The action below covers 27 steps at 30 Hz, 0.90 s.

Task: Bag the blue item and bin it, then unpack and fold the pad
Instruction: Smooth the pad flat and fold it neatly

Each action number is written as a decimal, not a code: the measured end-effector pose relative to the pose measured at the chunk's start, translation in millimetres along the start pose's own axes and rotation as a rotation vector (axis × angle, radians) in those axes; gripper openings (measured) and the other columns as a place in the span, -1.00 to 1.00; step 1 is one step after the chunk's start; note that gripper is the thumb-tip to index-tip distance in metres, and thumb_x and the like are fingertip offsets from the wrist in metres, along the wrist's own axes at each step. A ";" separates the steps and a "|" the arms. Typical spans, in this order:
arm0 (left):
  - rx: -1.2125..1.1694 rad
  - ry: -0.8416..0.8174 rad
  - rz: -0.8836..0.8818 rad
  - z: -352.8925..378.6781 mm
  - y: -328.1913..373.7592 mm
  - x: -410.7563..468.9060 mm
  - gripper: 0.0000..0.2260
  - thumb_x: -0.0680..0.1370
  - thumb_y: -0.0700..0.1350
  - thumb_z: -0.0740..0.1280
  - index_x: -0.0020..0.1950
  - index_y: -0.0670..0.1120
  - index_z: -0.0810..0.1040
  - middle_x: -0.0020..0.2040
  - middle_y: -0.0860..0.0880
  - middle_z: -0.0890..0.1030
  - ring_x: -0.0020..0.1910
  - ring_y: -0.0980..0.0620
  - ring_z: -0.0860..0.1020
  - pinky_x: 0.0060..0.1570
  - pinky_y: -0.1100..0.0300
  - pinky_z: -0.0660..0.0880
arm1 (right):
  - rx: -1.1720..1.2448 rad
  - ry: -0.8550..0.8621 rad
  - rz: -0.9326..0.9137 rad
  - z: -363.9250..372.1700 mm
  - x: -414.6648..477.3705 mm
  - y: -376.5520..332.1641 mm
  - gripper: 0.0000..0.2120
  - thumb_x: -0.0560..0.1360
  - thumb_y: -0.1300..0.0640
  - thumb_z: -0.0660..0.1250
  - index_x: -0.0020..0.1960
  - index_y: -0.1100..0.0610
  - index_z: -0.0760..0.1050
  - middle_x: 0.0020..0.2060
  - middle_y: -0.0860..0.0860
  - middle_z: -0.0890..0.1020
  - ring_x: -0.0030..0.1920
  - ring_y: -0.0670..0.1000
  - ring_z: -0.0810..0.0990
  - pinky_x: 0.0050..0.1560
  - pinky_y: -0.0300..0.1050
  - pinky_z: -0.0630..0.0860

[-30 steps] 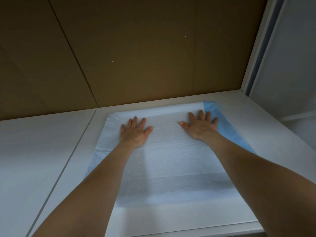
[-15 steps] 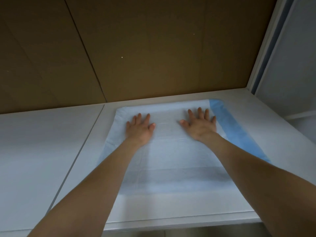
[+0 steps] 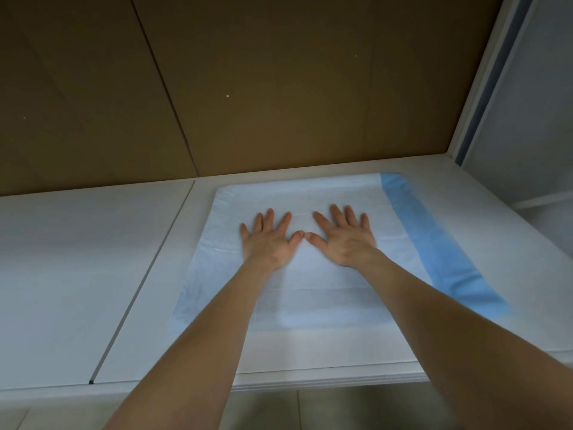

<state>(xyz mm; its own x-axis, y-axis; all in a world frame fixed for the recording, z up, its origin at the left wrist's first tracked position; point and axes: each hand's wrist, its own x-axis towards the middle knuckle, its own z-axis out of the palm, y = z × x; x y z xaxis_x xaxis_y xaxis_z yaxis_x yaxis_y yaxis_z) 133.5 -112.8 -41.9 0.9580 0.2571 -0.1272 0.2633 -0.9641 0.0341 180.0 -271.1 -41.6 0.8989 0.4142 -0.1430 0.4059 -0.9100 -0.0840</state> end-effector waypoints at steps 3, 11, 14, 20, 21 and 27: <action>-0.006 -0.006 0.027 -1.3 -4.3 -0.7 -0.45 0.58 0.30 -0.17 0.55 0.18 -0.15 0.58 0.03 -0.17 0.56 -0.04 -0.16 0.49 -0.16 -0.17 | -0.009 -0.009 0.002 -1.5 -2.0 -1.6 -0.34 0.53 -0.38 -0.24 0.56 -0.15 -0.21 0.56 0.01 -0.20 0.54 0.16 -0.24 0.49 0.24 -0.21; -0.022 -0.009 -0.050 -3.5 -44.3 -19.0 -0.42 0.59 0.29 -0.14 0.57 0.13 -0.14 0.58 -0.03 -0.18 0.56 -0.03 -0.16 0.51 -0.06 -0.18 | 0.000 -0.008 0.032 -3.7 -13.5 -16.5 -0.31 0.51 -0.40 -0.22 0.56 -0.14 -0.17 0.56 0.04 -0.17 0.53 0.20 -0.26 0.47 0.27 -0.23; -0.041 -0.003 -0.062 -2.6 -52.9 -22.2 -0.40 0.58 0.29 -0.14 0.57 0.11 -0.14 0.58 -0.07 -0.17 0.56 -0.05 -0.16 0.53 0.01 -0.17 | 0.005 0.003 0.024 -0.8 -18.5 -19.7 -0.28 0.49 -0.43 -0.22 0.56 -0.15 -0.18 0.56 0.02 -0.18 0.54 0.18 -0.27 0.47 0.26 -0.25; -0.057 0.021 -0.057 5.1 -57.7 -25.4 -0.41 0.59 0.29 -0.12 0.57 0.10 -0.10 0.58 -0.07 -0.14 0.57 -0.05 -0.12 0.53 0.05 -0.14 | 0.026 0.001 0.019 5.1 -21.3 -20.6 -0.30 0.50 -0.42 -0.23 0.55 -0.16 -0.20 0.56 0.01 -0.19 0.54 0.16 -0.24 0.48 0.24 -0.24; -0.058 0.022 -0.050 3.9 -59.5 -25.4 -0.42 0.60 0.27 -0.12 0.57 0.09 -0.09 0.58 -0.07 -0.13 0.57 -0.05 -0.11 0.52 0.06 -0.14 | 0.031 0.002 0.010 3.9 -21.2 -20.6 -0.31 0.51 -0.41 -0.22 0.55 -0.16 -0.19 0.56 0.01 -0.18 0.54 0.15 -0.24 0.49 0.24 -0.23; -0.023 0.011 -0.102 -7.8 -43.5 -26.7 -0.50 0.65 0.13 -0.11 0.57 0.02 -0.03 0.58 -0.11 -0.05 0.55 -0.12 -0.03 0.51 -0.04 -0.02 | 0.043 0.019 0.003 -8.0 -34.4 4.2 -0.39 0.56 -0.32 -0.18 0.56 -0.14 -0.13 0.56 0.02 -0.14 0.55 0.16 -0.22 0.50 0.22 -0.19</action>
<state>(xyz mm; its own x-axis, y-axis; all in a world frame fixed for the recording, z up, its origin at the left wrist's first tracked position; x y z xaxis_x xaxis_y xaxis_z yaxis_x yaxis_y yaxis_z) 97.4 -77.2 -32.3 0.9273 0.3547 -0.1198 0.3619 -0.9312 0.0440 152.1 -289.3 -29.1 0.9032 0.4108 -0.1247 0.3962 -0.9094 -0.1262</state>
